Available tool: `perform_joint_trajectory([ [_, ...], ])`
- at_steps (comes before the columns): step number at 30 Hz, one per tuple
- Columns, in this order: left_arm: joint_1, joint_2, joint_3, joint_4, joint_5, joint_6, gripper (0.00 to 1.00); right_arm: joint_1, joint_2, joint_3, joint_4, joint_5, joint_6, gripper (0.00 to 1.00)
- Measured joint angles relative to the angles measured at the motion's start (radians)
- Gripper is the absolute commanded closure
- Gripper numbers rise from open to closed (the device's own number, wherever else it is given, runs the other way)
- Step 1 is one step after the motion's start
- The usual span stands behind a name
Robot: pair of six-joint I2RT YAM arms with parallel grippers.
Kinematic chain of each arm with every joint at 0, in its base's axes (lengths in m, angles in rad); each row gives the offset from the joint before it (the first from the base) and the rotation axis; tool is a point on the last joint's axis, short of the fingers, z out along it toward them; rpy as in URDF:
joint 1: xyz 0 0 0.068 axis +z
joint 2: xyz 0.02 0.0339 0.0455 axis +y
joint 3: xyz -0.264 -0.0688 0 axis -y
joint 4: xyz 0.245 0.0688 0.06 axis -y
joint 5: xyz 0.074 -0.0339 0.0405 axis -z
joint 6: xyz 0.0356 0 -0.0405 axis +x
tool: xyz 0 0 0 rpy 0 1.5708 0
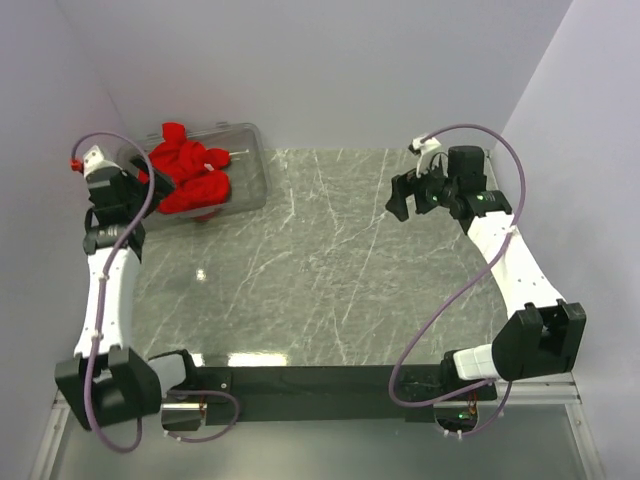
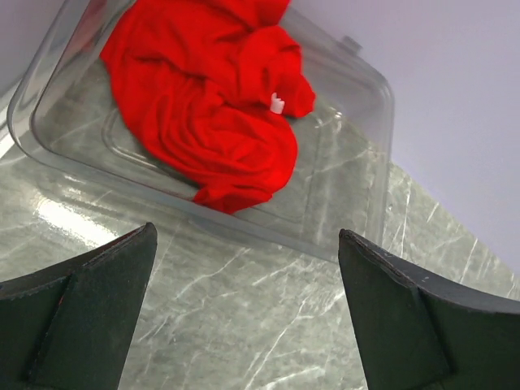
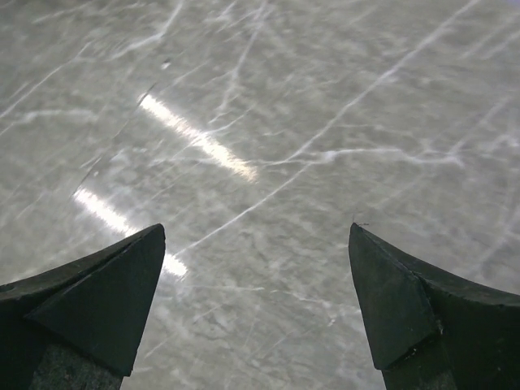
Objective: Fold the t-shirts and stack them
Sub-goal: Grab the tshirt from the pile
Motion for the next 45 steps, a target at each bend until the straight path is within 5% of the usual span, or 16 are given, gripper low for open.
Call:
perform_joint_trajectory([
  [18, 0.065, 0.750, 0.527, -0.254, 0.231, -0.010, 0.28, -0.005, 0.040, -0.020, 0.002, -0.170, -0.043, 0.00],
  [28, -0.011, 0.827, 0.570, -0.390, 0.171, 0.045, 0.35, -0.018, 0.040, -0.021, 0.009, -0.170, -0.043, 0.00],
  [37, -0.037, 0.850, 0.575, -0.397, 0.142, 0.053, 0.61, -0.030, 0.043, -0.021, 0.009, -0.171, -0.043, 0.00],
  [40, -0.037, 0.861, 0.576, -0.394, 0.140, 0.061, 0.78, -0.037, 0.043, -0.021, 0.010, -0.174, -0.040, 0.00],
  [42, -0.037, 0.872, 0.581, -0.394, 0.139, 0.071, 0.99, -0.040, 0.043, -0.021, 0.009, -0.175, -0.040, 0.00],
  [45, -0.039, 0.875, 0.591, -0.383, 0.139, 0.080, 0.99, -0.042, 0.043, -0.021, 0.009, -0.179, -0.040, 0.00],
])
